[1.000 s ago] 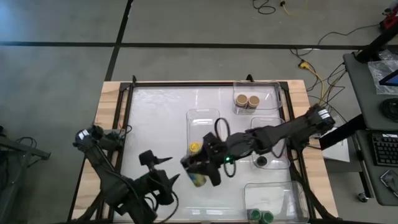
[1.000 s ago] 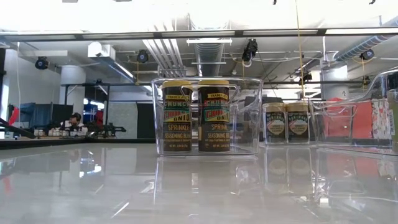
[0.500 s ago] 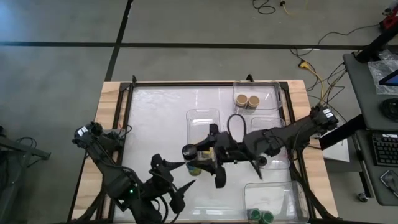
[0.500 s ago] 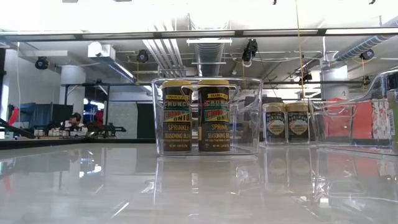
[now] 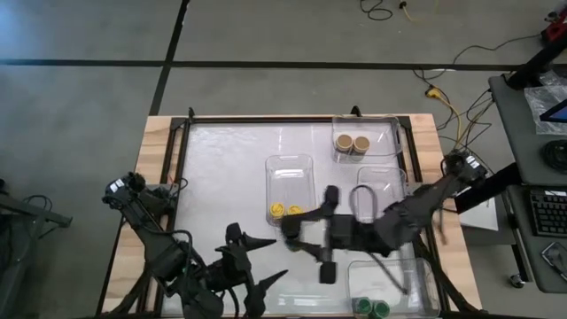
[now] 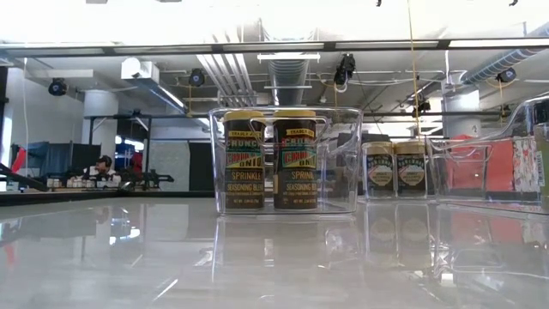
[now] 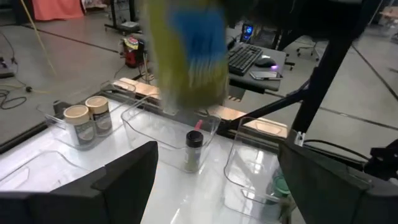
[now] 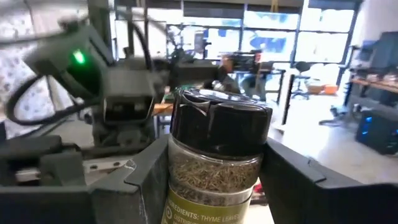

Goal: Sort spices by type
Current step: Put the black seasoning bottle into the middle right transparent bin

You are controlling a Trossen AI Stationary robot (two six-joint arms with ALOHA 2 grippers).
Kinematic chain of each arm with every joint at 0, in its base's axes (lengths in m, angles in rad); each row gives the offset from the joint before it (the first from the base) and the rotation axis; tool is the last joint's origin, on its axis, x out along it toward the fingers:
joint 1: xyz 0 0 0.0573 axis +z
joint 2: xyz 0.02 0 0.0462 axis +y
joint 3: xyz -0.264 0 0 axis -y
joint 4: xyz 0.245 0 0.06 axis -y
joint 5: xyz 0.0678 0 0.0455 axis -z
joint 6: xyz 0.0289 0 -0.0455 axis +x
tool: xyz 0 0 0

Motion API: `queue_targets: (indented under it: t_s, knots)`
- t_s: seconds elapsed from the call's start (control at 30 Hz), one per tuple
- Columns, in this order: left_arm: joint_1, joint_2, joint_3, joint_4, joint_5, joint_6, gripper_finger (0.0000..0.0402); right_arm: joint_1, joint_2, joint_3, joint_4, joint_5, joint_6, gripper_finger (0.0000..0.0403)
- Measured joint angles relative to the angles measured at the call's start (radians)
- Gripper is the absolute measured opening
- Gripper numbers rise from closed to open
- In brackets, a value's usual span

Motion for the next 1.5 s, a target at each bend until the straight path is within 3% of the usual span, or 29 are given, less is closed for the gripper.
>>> queue_targets:
  t_s: [0.2,0.4,0.53,0.7,0.97,1.2,1.33,1.5]
  knots:
    - [0.002,0.001,0.0,-0.011,0.012,-0.001,0.0316,0.054,-0.117,-0.05,-0.125,0.11,0.023,0.0201]
    - [0.01,0.019,0.0,-0.013,0.012,-0.014,0.0316,0.105,-0.27,-0.238,-0.163,0.238,0.122,0.0201]
    - [0.02,0.031,-0.002,-0.028,0.047,-0.049,0.0316,0.113,-0.354,-0.396,-0.159,0.24,0.235,0.0201]
    - [0.05,0.018,0.021,-0.043,0.149,-0.077,0.0316,0.108,-0.353,-0.548,-0.104,0.084,0.283,0.0201]
    - [0.074,0.007,0.208,-0.272,0.201,-0.144,0.0316,0.059,-0.18,-0.697,0.292,-0.149,0.16,0.0201]
    - [0.045,0.008,0.362,-0.471,0.201,-0.277,0.0316,-0.011,0.075,-0.709,0.659,-0.222,0.115,0.0201]
    - [0.025,0.009,0.37,-0.543,0.176,-0.358,0.0316,-0.02,0.195,-0.703,0.863,-0.275,0.112,0.0201]
    - [-0.004,0.013,0.28,-0.532,0.043,-0.42,0.0316,-0.021,0.347,-0.703,1.037,-0.275,0.097,0.0201]
